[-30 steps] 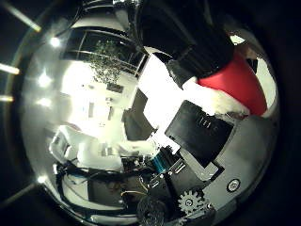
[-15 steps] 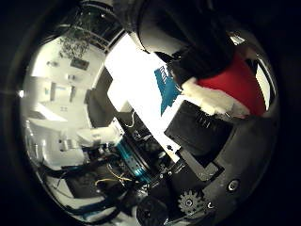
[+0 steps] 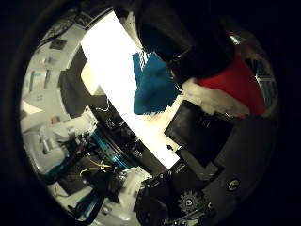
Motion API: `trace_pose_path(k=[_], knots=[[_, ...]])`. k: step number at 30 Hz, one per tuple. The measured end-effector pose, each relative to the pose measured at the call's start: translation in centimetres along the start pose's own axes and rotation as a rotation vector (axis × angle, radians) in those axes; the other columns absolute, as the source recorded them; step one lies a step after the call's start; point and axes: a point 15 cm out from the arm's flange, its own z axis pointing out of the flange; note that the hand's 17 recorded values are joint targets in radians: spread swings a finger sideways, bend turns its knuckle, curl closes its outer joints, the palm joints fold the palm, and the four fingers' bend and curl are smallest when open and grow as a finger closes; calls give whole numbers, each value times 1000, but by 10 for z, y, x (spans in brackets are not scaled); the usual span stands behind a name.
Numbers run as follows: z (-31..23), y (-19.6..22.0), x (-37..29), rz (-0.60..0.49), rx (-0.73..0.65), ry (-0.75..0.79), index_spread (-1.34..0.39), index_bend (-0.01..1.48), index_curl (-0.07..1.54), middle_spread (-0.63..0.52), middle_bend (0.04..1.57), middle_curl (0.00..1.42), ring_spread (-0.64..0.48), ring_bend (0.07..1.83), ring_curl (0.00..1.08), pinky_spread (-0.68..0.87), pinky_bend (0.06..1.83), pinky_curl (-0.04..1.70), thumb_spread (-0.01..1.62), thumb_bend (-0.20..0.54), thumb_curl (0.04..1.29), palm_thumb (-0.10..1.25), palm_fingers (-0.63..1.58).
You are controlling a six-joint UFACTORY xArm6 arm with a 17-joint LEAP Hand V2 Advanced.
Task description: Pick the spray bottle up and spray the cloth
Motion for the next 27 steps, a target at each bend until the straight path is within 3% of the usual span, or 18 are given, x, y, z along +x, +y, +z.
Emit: trace_pose_path(k=[9, 27], knots=[[24, -8, -17, -58, -118, 39, -172, 1245, 708, -97, 1416, 648, -185, 1426, 725, -76, 994, 1602, 805, -15, 892, 1067, 1153], [46, -22, -38, -103, -156, 37, -171, 1247, 706, -97, 1417, 646, -187, 1421, 733, -72, 988, 1599, 807, -15, 890, 1067, 1152]])
